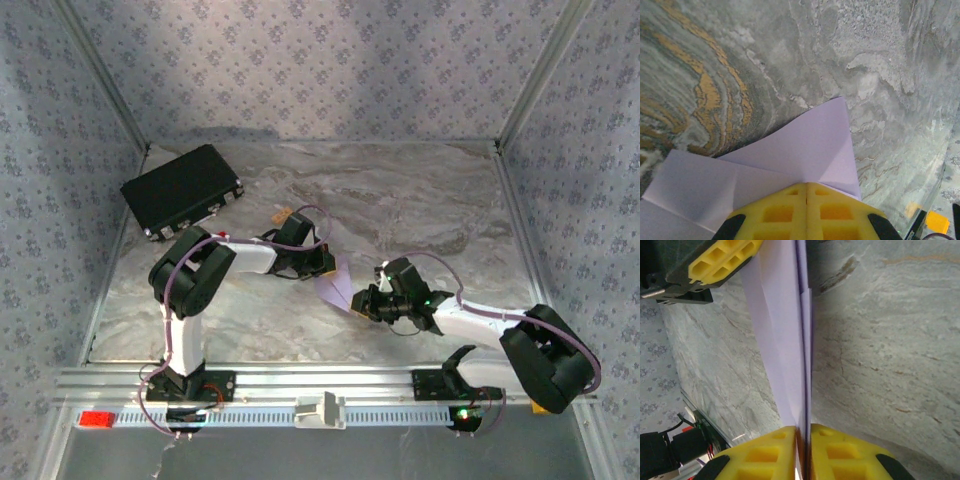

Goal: Fold a paper plane with a square sheet of paper (pick it up from the middle)
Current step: Turn over the paper at the center of the table.

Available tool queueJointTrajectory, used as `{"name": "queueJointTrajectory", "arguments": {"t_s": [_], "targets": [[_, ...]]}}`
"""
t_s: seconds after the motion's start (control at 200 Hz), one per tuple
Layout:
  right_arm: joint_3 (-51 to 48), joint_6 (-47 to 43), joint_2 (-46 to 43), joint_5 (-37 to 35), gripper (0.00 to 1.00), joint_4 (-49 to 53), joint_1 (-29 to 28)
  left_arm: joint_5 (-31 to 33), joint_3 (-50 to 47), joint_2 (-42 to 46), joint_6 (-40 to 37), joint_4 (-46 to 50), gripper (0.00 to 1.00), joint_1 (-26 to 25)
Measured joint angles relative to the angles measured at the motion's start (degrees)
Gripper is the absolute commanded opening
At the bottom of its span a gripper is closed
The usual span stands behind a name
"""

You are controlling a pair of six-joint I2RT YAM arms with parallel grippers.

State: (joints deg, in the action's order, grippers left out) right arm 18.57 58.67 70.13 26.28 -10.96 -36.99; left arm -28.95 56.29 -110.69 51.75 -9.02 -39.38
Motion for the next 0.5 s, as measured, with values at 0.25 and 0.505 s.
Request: {"name": "queueJointTrajectory", "arguments": {"t_s": [0.25,0.505], "targets": [[-0.1,-1.9,-1.3,-0.4,0.05,0.9,0.2,0.0,-0.6,1.9,0.3,0.0,0.21,0.0],[1.4,-7.1,-6.6,-4.2,0.05,10.0,0.7,0.6,-0.7,8.5,-0.2,0.5,0.31,0.0]]}}
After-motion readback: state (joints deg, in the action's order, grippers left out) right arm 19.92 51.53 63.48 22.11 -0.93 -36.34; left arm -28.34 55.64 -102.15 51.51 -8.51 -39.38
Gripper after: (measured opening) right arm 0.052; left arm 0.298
